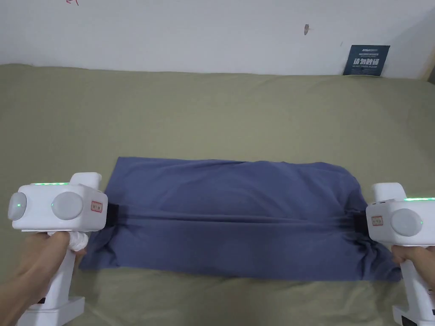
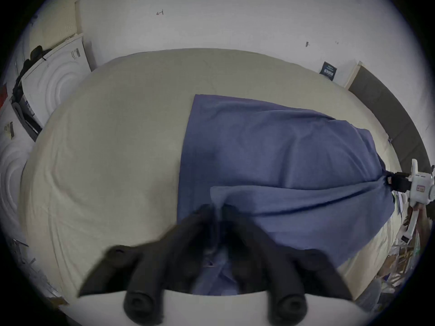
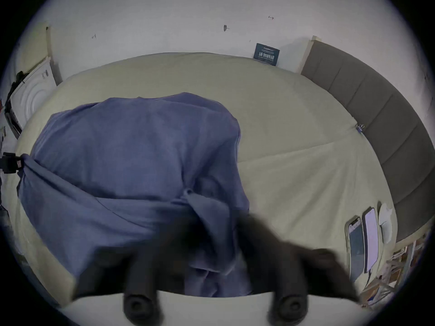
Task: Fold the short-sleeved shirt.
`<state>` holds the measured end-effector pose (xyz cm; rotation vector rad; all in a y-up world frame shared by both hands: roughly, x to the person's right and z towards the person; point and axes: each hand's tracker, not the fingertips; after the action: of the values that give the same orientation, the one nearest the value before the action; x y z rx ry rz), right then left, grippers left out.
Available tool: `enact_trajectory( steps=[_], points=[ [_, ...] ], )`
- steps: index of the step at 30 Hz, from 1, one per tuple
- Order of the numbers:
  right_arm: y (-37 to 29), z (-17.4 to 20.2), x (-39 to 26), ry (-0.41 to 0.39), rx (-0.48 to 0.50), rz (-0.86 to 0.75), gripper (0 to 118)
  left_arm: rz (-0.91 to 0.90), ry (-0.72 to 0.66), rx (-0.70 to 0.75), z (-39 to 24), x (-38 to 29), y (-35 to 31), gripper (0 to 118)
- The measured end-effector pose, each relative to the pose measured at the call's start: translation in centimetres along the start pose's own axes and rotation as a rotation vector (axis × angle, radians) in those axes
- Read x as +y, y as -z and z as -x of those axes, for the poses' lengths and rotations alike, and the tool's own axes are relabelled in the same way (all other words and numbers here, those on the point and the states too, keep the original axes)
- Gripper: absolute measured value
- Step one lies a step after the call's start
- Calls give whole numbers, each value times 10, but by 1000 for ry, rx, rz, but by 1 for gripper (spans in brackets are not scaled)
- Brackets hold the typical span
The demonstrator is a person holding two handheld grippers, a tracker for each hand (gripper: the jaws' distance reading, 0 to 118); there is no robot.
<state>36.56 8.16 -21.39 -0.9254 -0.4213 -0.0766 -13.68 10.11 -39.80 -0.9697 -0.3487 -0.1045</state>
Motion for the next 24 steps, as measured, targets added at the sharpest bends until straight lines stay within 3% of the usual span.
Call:
enact_trajectory(
  steps=[1, 2, 3, 7, 8, 9, 10, 11, 13, 15, 20, 21, 22, 23, 24],
  points=[
    [0, -3, -1, 9, -8, 2, 96, -14, 15, 13, -1, -4, 0, 68],
    [-2, -6, -4, 17, -13, 12, 116, -16, 12, 22, 0, -7, 0, 115],
    [-12, -12, -15, 26, -21, -63, 109, -21, 5, 29, 3, -10, -4, 118],
    [-14, -21, -23, 81, -49, -106, 110, -97, -35, 76, 14, -27, -30, 99],
    [-56, -24, -32, 93, -58, -128, 101, -115, -37, 83, 15, -33, -36, 75],
    [-69, -26, -37, 105, -66, -143, 81, -137, -38, 100, 14, -39, -45, 40],
    [-81, -28, -42, 110, -57, -160, 45, -150, -36, 113, 14, -45, -51, 0],
    [-94, -30, -49, 127, -45, -202, 0, -151, -35, 110, 16, -46, -55, 0],
    [-104, -35, -60, 143, -102, -249, 0, -137, -37, 86, 15, -55, -62, 0],
    [-108, -36, -69, 132, 3, -178, 0, -91, -35, 53, 13, -59, -62, 0],
    [-114, -25, -86, 117, -2, -198, 0, -66, -25, 63, 8, -65, -54, 0],
    [-114, -23, -89, 120, 14, -190, 0, -53, -27, 81, 7, -65, -52, 8],
    [-113, -20, -91, 113, 23, -184, 0, -54, -19, 95, 7, -65, -48, 36],
    [-113, -15, -94, 101, 24, -179, 0, -39, -13, 101, 8, -65, -41, 99],
    [-106, -15, -93, 93, 29, -166, 0, -7, -11, 109, 9, -65, -32, 118]
  ],
)
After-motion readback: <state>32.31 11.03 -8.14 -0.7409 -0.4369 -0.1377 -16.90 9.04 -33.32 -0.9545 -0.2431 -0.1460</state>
